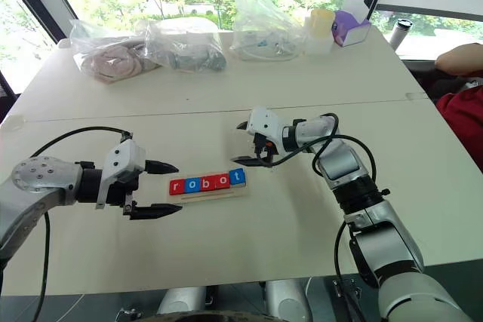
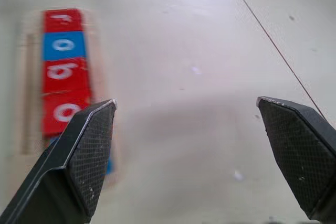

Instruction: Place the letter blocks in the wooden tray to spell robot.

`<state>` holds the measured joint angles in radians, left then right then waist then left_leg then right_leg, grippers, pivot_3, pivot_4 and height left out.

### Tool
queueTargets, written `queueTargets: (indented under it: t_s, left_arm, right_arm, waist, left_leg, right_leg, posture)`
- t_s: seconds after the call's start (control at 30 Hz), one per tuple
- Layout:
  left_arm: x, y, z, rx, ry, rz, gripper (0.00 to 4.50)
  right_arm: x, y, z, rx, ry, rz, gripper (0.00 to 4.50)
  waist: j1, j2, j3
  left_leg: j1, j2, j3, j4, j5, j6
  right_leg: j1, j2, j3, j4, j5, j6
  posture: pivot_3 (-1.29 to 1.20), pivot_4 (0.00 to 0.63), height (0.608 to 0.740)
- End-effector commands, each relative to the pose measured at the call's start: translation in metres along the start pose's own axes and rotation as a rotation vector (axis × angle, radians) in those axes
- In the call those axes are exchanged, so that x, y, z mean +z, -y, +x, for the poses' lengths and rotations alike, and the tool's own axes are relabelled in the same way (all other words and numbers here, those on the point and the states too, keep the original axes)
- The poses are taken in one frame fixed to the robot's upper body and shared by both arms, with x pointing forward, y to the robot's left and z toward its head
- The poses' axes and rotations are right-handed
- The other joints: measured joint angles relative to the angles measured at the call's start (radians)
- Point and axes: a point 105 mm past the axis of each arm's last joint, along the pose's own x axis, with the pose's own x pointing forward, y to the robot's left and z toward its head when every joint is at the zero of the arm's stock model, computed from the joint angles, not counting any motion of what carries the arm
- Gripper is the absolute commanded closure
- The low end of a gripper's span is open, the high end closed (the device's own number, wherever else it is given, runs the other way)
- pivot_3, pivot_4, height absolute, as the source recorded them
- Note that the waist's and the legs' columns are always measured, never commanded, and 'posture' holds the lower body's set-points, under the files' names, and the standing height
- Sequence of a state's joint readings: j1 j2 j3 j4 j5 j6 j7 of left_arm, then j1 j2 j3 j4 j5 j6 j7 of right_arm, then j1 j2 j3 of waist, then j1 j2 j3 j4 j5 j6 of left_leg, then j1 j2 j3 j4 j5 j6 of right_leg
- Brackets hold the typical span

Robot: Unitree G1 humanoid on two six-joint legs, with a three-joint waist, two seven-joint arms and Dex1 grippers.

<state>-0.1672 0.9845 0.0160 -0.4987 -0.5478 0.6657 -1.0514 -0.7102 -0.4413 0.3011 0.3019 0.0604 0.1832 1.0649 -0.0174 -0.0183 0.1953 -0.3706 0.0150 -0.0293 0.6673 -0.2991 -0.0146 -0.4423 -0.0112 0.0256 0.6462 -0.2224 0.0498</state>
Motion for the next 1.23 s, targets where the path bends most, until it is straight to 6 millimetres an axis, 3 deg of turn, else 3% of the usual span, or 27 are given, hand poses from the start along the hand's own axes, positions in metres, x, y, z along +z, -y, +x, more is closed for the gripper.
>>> queueTargets:
  t_s: [0.03,0.17,0.37,0.77,0.87,0.93,1.0,1.03,1.1,1.23]
  left_arm:
    - [0.005,-0.002,0.0,0.012,0.011,0.029,0.0]
    - [0.004,-0.001,0.001,0.011,0.014,0.023,0.0]
    - [0.002,0.003,0.002,0.016,0.022,0.006,0.0]
    - [0.0,-0.001,0.003,0.03,0.024,0.004,0.0]
    - [0.001,-0.006,0.0,0.065,0.047,-0.005,0.0]
    - [0.0,-0.007,-0.007,0.079,0.058,-0.027,0.0]
    - [-0.003,-0.005,-0.012,0.087,0.053,-0.044,0.0]
    - [-0.009,-0.003,-0.018,0.103,0.037,-0.065,0.0]
    - [-0.017,-0.005,-0.031,0.165,0.041,-0.128,0.0]
    - [-0.031,-0.008,-0.04,0.279,0.078,-0.218,0.0]
  right_arm:
    - [-0.007,0.0,0.005,0.005,-0.022,-0.061,0.09]
    - [-0.014,-0.004,0.009,0.034,-0.031,-0.073,0.09]
    - [-0.004,-0.007,0.006,0.061,0.023,-0.069,0.09]
    - [-0.006,-0.006,-0.001,-0.014,-0.002,-0.095,0.09]
    - [-0.004,0.01,-0.013,-0.135,0.0,-0.074,0.09]
    - [0.002,0.024,-0.031,-0.234,0.027,-0.009,0.09]
    - [0.007,0.025,-0.043,-0.273,0.05,0.042,0.09]
    - [0.01,0.018,-0.057,-0.27,0.083,0.122,0.09]
    - [0.016,-0.015,-0.085,-0.188,0.142,0.309,0.09]
    - [0.017,-0.065,-0.098,-0.079,0.151,0.49,0.09]
  waist:
    - [-0.001,0.0,0.0]
    - [-0.003,0.0,0.0]
    - [-0.003,0.0,0.0]
    - [-0.002,0.0,0.0]
    - [-0.002,0.0,0.0]
    - [-0.001,0.0,0.0]
    - [0.0,0.0,0.0]
    - [0.0,0.0,0.0]
    - [0.005,0.0,0.0]
    - [0.008,0.0,0.0]
  left_leg:
    - [0.0,0.0,0.0,0.0,0.0,0.0]
    - [0.0,0.0,0.0,0.0,0.0,0.0]
    - [0.0,0.0,0.0,0.0,0.0,0.0]
    - [0.0,0.0,0.0,0.0,0.0,0.0]
    - [0.0,0.0,0.0,0.0,0.0,0.0]
    - [0.0,0.0,0.0,0.0,0.0,0.0]
    - [0.0,0.0,0.0,0.0,0.0,0.0]
    - [-0.001,0.0,-0.001,0.0,0.0,0.0]
    - [-0.001,0.001,-0.002,-0.001,0.0,0.0]
    - [-0.001,0.002,-0.004,-0.002,-0.001,0.001]
  right_leg:
    - [0.0,0.0,0.0,0.0,0.0,0.0]
    - [0.0,0.0,0.0,0.0,0.0,0.0]
    - [0.0,0.0,0.0,0.0,0.0,0.0]
    - [0.0,0.0,0.0,0.0,0.0,0.0]
    - [0.0,0.0,0.0,0.0,0.0,0.0]
    - [0.0,0.0,0.0,0.001,0.0,0.0]
    - [0.0,0.0,0.0,0.0,0.0,0.0]
    - [-0.001,0.0,0.0,0.0,0.0,0.0]
    - [-0.001,0.0,0.0,0.0,0.0,0.0]
    - [0.0,-0.003,-0.002,0.0,-0.003,0.001]
  posture:
    - [0.0,0.15,0.74]
    - [0.0,0.15,0.74]
    - [0.0,0.15,0.74]
    - [0.0,0.15,0.74]
    - [0.0,0.15,0.74]
    - [0.0,0.15,0.74]
    - [0.0,0.15,0.74]
    - [0.0,0.15,0.74]
    - [0.0,0.15,0.74]
    - [0.0,0.15,0.74]
